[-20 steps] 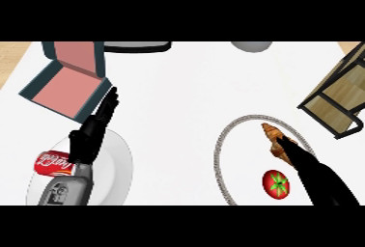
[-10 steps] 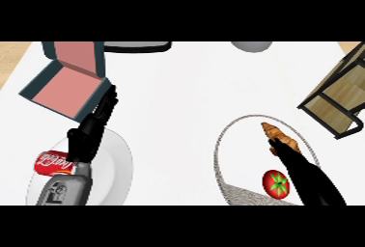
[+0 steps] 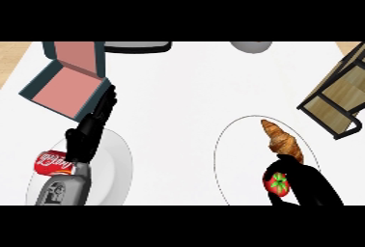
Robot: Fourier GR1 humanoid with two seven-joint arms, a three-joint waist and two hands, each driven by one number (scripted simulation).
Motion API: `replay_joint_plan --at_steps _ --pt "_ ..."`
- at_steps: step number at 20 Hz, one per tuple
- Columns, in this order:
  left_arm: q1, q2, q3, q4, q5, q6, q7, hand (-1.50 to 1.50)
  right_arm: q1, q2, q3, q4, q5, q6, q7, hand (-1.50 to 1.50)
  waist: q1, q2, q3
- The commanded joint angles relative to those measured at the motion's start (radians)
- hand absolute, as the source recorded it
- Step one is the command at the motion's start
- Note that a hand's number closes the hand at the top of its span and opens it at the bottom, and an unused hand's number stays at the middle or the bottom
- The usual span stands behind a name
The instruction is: Pick the tomato from the placemat and place it in the tiered shelf
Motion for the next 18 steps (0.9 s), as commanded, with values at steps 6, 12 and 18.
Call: replay_joint_plan --at_steps 6,12,18 --pt "0.042 0.005 0.012 -0.027 0.003 0.0 -0.018 0.0 0.108 -0.259 -0.073 -0.049 -0.077 0.016 -0.383 1.5 -0.01 0.0 0.006" --pt "0.038 0.02 0.037 -0.012 0.009 0.002 -0.008 0.0 0.259 -0.531 -0.225 -0.018 -0.183 -0.057 -0.881 1.5 -0.052 -0.007 0.009" --pt "0.019 0.011 0.033 -0.001 0.005 0.007 -0.012 0.0 0.373 -0.545 -0.456 0.102 -0.463 -0.039 -1.211 1.5 -0.048 -0.002 0.006"
